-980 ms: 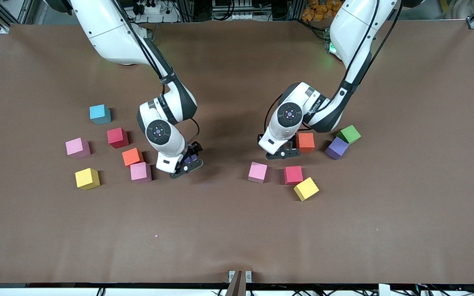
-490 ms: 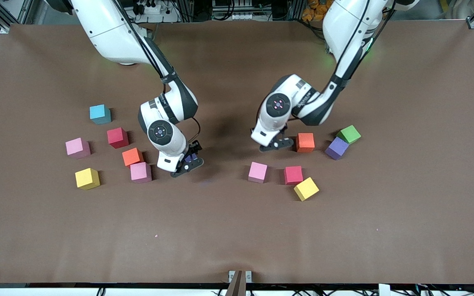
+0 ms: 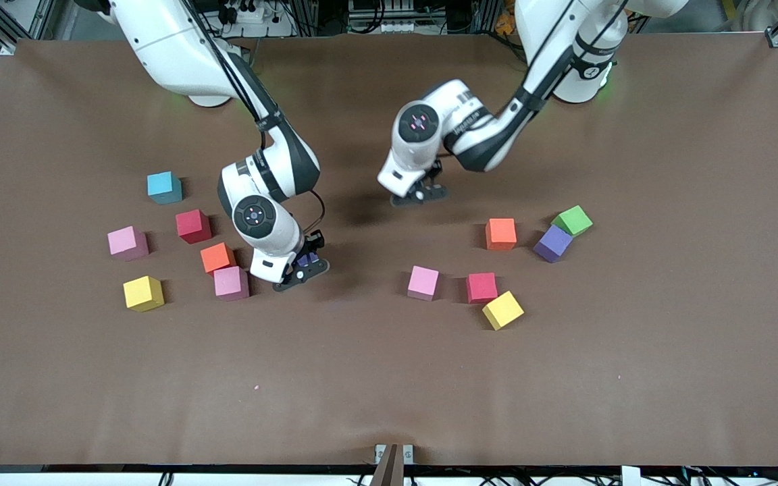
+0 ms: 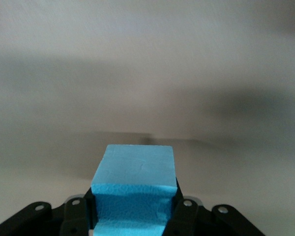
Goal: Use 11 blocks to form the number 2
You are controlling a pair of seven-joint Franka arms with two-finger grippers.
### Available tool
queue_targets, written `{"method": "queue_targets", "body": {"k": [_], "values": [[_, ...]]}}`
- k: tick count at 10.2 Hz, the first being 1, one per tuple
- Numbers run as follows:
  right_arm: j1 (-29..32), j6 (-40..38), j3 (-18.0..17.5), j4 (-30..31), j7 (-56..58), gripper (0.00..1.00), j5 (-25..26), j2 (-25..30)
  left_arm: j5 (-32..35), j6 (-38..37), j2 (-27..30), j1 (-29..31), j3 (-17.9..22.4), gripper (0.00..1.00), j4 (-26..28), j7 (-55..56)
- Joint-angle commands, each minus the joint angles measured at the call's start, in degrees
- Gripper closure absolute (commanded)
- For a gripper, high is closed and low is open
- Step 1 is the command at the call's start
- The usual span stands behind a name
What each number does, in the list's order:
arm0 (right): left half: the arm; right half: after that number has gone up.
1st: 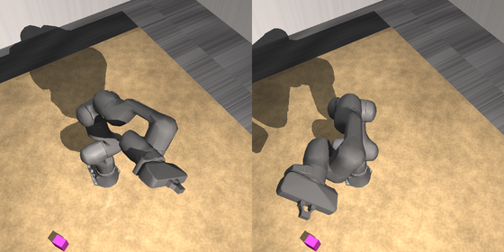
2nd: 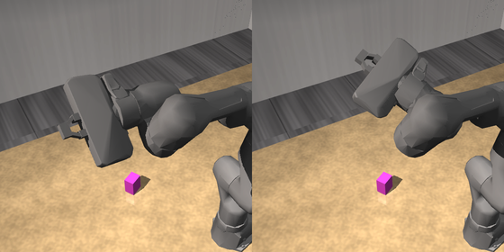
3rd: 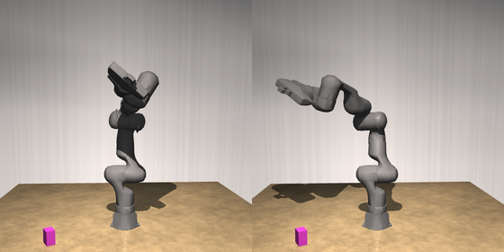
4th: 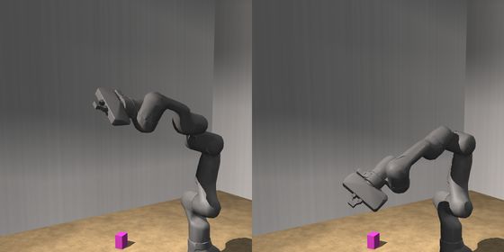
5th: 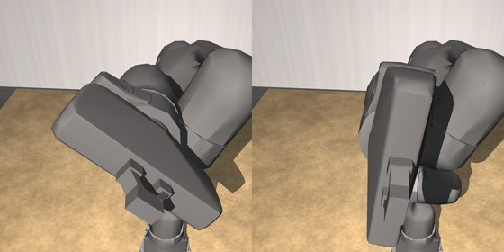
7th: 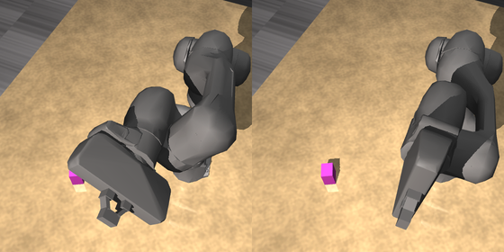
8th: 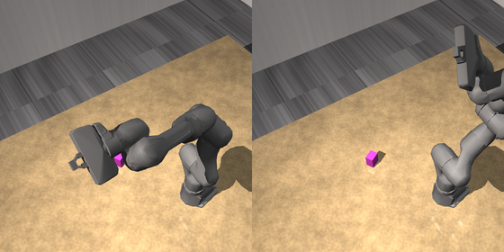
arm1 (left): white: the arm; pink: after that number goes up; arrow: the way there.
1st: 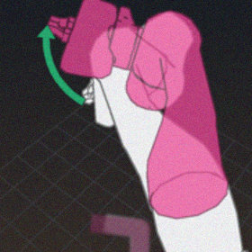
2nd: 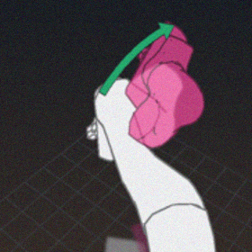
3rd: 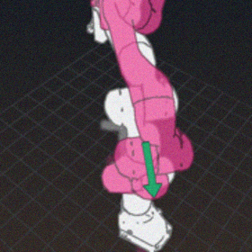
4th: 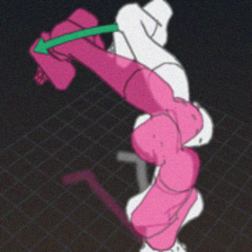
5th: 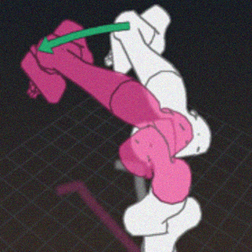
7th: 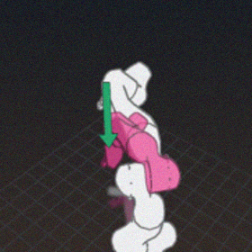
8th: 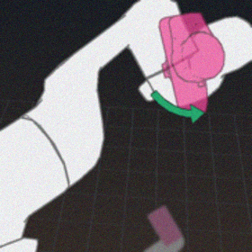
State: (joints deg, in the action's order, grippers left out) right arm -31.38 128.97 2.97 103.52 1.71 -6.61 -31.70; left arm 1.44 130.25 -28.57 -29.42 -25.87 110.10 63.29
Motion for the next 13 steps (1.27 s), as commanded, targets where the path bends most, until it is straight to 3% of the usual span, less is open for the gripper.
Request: {"method": "queue_targets", "body": {"k": [1,5,8,11,13], "values": [[0.0,-1.0,-0.2,4.3,3.2,0.65,1.9,5.1,1.5,-0.3,1.1,-0.3,-3.5,0.71,2.6,2.4],[-0.1,-0.6,-0.2,14.9,13.8,0.65,2.8,13.8,1.5,1.9,0.4,-6.0,-3.8,0.7,4.0,2.4],[0.9,-0.5,-0.2,23.4,23.0,0.64,6.0,21.3,3.0,5.3,-1.2,-6.3,-3.8,0.69,5.7,2.2],[3.6,-1.3,-0.2,27.7,35.2,0.63,6.1,26.2,3.7,6.5,-1.8,-6.3,-3.8,0.67,6.5,6.4],[4.0,-1.3,-0.2,28.1,38.8,0.63,6.2,26.7,3.7,6.9,-1.9,-6.3,-3.8,0.63,6.7,6.6]]}}
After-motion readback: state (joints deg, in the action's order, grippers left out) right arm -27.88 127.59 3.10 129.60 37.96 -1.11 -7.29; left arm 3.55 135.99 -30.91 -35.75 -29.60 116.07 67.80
